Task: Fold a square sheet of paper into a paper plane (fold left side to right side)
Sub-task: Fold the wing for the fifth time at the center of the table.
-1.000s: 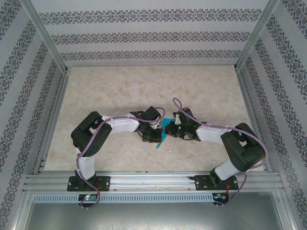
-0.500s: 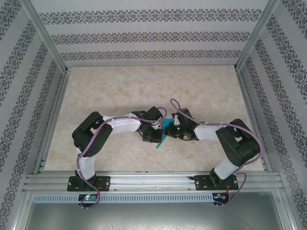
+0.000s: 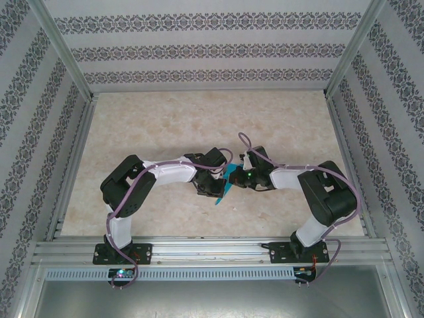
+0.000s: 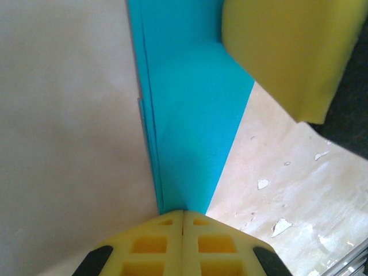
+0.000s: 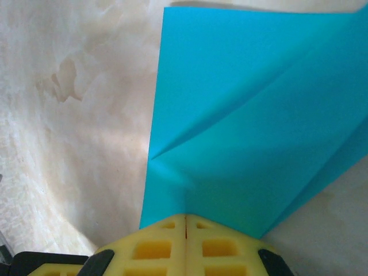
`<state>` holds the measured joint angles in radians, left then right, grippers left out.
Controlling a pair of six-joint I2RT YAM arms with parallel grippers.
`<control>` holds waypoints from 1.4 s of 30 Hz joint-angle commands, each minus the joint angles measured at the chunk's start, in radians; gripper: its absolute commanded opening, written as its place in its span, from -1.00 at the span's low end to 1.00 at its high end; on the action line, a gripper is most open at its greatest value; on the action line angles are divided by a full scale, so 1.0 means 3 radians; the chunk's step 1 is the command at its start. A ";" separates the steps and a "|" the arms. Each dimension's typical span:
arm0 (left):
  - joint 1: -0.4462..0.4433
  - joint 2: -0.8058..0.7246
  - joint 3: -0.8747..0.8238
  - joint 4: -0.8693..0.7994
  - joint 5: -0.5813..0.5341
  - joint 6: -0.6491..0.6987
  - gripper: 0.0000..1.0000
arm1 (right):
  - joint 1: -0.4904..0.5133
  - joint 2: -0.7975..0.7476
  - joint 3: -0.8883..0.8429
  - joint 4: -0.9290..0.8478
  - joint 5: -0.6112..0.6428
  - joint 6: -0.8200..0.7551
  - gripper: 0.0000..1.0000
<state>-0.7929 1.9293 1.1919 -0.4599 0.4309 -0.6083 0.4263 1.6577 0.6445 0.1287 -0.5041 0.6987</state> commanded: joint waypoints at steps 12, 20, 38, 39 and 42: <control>-0.0011 0.0262 -0.0233 -0.0677 -0.0491 0.0064 -1.00 | -0.0551 0.0223 0.0290 -0.0181 0.0244 -0.0338 -1.00; -0.0016 0.0247 -0.0260 -0.0657 -0.0495 0.0054 -1.00 | -0.0785 0.0355 0.0432 -0.0279 0.0210 -0.0444 -1.00; -0.0051 0.0197 -0.0291 -0.0592 -0.0535 0.0018 -1.00 | -0.1062 -0.0076 0.0679 -0.0708 0.0019 -0.0551 -1.00; -0.0052 0.0192 -0.0295 -0.0592 -0.0535 0.0018 -1.00 | -0.1050 -0.0168 0.0628 -0.0699 -0.0016 -0.0515 -1.00; -0.0051 0.0186 -0.0300 -0.0587 -0.0541 0.0018 -1.00 | -0.0945 -0.0425 0.0378 -0.0655 -0.0138 -0.0338 -1.00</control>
<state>-0.7994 1.9171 1.1778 -0.4561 0.4099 -0.6086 0.1169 1.5921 0.8104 -0.0486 -0.5098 0.5602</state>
